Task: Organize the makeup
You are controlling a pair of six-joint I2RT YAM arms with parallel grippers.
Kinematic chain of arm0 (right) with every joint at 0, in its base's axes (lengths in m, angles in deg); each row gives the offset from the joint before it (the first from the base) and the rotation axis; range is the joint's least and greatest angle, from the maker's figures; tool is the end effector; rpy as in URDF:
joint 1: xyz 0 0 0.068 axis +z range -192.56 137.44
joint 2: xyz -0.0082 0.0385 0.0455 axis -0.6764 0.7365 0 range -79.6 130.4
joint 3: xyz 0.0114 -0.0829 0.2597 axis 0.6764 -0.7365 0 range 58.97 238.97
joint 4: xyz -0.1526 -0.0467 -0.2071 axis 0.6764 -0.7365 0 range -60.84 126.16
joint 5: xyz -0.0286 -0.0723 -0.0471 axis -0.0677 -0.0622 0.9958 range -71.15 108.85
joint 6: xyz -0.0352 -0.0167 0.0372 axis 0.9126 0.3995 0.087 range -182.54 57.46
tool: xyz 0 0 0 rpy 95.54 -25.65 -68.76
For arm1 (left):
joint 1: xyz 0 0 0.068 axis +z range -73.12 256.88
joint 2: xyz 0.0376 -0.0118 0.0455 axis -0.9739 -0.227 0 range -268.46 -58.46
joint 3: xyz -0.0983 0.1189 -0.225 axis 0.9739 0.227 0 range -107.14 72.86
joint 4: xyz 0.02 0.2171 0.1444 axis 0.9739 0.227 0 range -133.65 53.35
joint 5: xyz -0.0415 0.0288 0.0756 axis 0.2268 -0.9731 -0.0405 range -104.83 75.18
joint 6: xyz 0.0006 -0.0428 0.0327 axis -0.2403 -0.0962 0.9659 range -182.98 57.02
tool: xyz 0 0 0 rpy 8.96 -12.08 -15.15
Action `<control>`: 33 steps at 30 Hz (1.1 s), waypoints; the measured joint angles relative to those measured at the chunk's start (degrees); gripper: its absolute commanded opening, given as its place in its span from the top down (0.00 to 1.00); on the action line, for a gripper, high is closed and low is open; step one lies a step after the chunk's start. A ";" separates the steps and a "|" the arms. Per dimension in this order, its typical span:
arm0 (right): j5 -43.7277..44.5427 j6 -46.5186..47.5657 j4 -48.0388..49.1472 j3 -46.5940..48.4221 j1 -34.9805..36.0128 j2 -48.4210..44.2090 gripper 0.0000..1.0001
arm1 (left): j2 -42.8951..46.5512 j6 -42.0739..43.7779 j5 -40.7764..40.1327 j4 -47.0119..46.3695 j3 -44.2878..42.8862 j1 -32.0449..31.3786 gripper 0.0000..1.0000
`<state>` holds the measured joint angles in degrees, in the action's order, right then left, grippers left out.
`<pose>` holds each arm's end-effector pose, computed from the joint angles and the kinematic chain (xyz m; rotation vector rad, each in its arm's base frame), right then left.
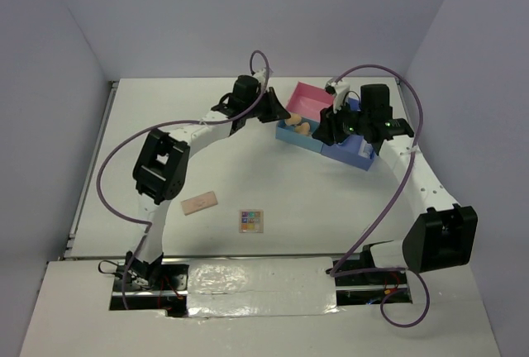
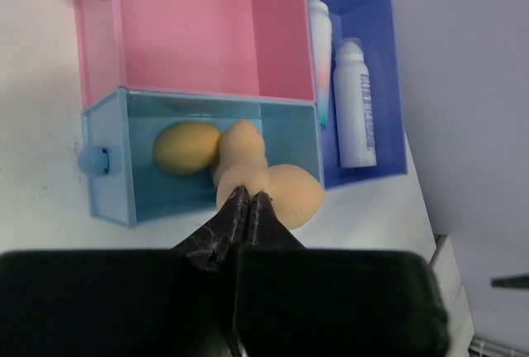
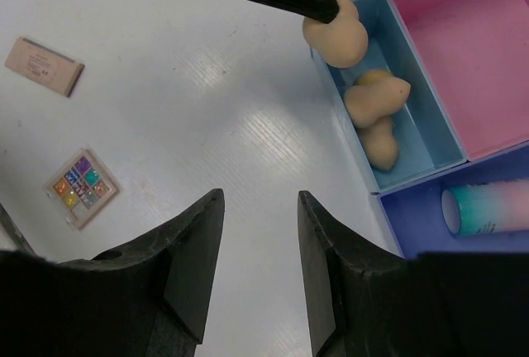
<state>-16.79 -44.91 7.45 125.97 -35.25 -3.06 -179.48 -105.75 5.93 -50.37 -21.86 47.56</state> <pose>0.2859 0.0577 0.3252 -0.7838 2.0070 0.5887 0.4328 -0.2575 0.2491 0.0233 2.0769 -1.1606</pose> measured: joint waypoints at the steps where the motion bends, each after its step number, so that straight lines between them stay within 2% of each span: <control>1: 0.00 0.00 0.00 -0.02 -0.09 -0.04 0.51 | -1.29 -0.15 -0.28 0.33 -1.31 -0.11 0.90; 8: 0.07 -0.02 0.09 -0.87 -0.35 -0.42 0.51 | -7.34 -1.01 -2.97 3.85 -7.17 -0.79 0.70; 9: 0.07 -0.02 0.07 -1.03 -0.44 -0.44 0.51 | -7.63 -0.98 -3.45 4.83 -7.58 -0.81 0.61; 11: 0.09 -0.02 0.09 -1.07 -0.50 -0.46 0.50 | -8.28 -0.94 -4.02 6.10 -9.03 -0.90 0.54; 14: 0.07 0.00 0.11 -1.09 -0.50 -0.52 0.48 | -8.35 -0.79 -4.68 7.80 -10.27 -0.90 0.46; 19: -0.63 0.00 0.09 -1.09 -0.52 -0.55 0.46 | -8.35 -0.81 -5.42 8.96 -10.62 -0.90 0.45; 21: -1.40 0.04 0.09 -1.07 -0.55 -0.55 0.45 | -8.35 -0.83 -5.49 9.35 -10.62 -0.87 0.47; 24: -2.86 0.55 0.00 -1.07 -0.57 -0.57 0.44 | -8.33 -0.90 -5.53 9.35 -10.60 -0.90 0.61; 25: -3.43 0.92 -0.07 -1.07 -0.57 -0.57 0.43 | -8.11 -0.81 -5.60 9.44 -10.54 -0.90 0.71; 27: -5.81 2.29 -0.57 -1.05 -0.57 -0.57 0.43 | -7.17 -0.22 -5.90 10.21 -10.05 -0.90 0.83; 28: -6.91 3.10 -1.18 -1.05 -0.57 -0.57 0.43 | -6.38 0.35 -6.01 10.71 -9.81 -0.87 0.99; 33: -10.88 10.56 -8.31 1.33 2.69 0.92 0.43 | 3.48 4.92 -8.79 12.81 -3.28 -0.28 1.00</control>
<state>-27.68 -34.35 -0.86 127.31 -32.56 -2.15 -176.00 -100.83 -2.86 -37.56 -25.13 47.27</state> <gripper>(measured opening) 0.568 0.028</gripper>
